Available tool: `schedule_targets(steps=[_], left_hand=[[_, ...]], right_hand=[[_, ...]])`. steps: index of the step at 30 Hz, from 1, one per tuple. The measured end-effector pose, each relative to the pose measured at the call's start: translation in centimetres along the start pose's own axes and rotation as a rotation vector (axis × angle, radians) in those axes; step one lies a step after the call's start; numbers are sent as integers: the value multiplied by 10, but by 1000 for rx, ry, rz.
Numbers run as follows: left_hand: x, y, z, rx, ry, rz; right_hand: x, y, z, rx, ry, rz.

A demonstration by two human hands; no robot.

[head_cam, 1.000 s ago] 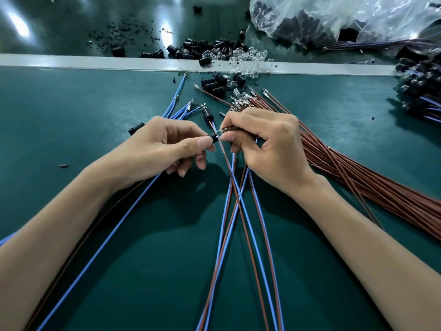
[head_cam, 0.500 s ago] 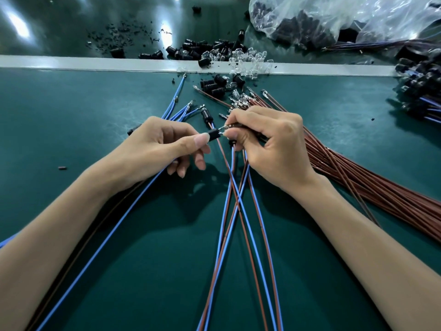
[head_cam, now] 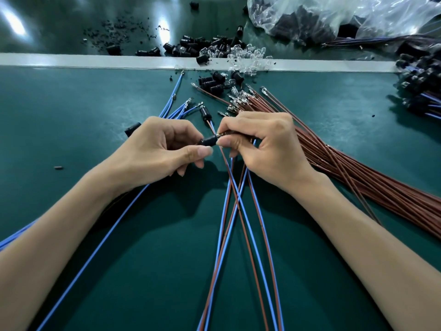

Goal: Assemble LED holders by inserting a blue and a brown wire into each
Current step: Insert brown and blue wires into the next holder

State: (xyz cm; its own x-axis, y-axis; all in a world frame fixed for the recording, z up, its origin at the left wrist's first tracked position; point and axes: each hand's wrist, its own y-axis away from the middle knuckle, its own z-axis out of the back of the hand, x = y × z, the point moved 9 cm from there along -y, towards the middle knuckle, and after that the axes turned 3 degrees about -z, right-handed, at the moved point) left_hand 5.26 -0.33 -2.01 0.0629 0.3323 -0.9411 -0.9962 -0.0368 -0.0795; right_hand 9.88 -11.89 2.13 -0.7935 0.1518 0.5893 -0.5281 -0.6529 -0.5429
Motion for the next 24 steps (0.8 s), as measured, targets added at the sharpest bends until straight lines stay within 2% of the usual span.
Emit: schedule_targets(steps=[5, 13, 17, 24], left_hand=[[-2, 1, -1, -2, -2, -3], [-5, 1, -2, -1, -31, -15], [-4, 0, -2, 43, -15, -11], [-4, 0, -7, 92, 18, -4]], right_hand=[[-4, 1, 1, 4, -112, -43], [-19, 6, -7, 49, -382, -230], [-10, 5, -14, 139, -316, -170], [-8, 5, -14, 160, -307, -142]])
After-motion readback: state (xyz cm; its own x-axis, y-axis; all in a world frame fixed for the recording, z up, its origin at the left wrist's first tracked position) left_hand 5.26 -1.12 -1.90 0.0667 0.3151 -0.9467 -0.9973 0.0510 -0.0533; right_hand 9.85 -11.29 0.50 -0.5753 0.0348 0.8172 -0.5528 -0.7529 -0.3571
